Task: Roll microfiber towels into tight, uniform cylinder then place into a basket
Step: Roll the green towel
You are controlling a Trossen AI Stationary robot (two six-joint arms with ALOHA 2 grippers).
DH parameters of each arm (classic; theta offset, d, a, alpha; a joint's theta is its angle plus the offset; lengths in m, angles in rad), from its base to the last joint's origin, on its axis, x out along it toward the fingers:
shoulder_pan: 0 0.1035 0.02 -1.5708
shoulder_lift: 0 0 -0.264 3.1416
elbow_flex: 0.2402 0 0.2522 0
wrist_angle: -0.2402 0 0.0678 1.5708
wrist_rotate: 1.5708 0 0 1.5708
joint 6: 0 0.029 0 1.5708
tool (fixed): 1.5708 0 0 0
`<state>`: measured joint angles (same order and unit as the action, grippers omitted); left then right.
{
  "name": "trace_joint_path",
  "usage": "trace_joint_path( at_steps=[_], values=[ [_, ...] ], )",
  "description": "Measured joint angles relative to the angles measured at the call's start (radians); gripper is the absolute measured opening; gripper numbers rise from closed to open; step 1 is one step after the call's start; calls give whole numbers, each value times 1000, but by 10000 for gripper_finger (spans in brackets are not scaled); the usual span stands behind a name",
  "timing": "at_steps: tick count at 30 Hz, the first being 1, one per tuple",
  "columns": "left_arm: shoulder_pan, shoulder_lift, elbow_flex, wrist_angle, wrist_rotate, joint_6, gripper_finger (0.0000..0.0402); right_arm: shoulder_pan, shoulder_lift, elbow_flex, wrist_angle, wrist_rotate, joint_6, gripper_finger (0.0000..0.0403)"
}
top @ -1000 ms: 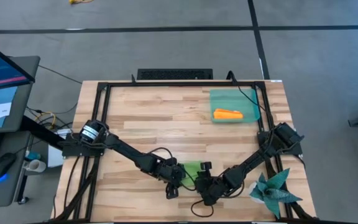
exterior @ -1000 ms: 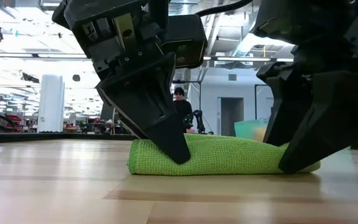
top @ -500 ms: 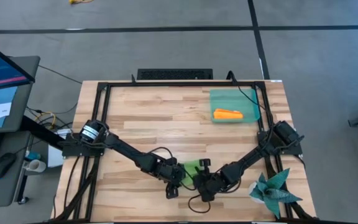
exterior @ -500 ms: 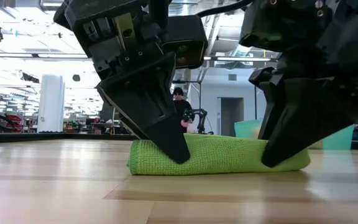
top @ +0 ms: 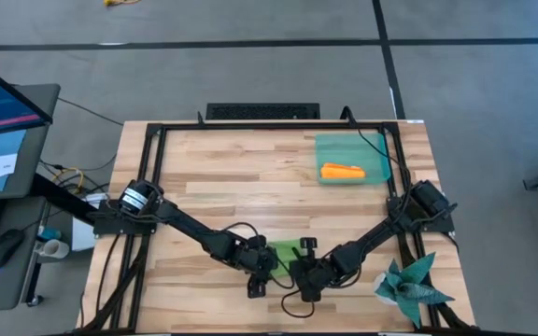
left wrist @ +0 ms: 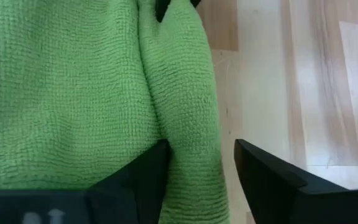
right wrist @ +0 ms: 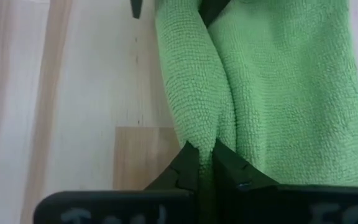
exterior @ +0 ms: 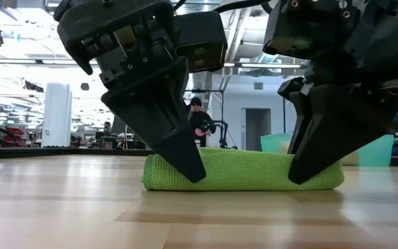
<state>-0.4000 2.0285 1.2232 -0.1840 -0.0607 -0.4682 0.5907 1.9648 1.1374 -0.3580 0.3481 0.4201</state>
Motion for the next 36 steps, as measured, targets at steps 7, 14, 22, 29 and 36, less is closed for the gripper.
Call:
trace_joint_path(
  at_steps=[7, 14, 22, 29, 36],
  values=[
    [-1, -2, -1, 10, 0, 71, 198, -18, -4, -1, -3, -48, 60, 37],
    [-38, -47, -5, -5, -111, 156, 194, -43, -43, -5, -5, -137, 83, 36],
    [-104, -78, -4, -40, -376, 251, 194, -110, -71, -6, -4, -312, 176, 36],
    [-145, -79, -3, -4, -393, 328, 193, -177, -71, -5, 2, -423, 238, 36],
    [-145, -80, -13, 22, -399, 355, 193, -221, -71, -4, -1, -517, 263, 36]
  ],
)
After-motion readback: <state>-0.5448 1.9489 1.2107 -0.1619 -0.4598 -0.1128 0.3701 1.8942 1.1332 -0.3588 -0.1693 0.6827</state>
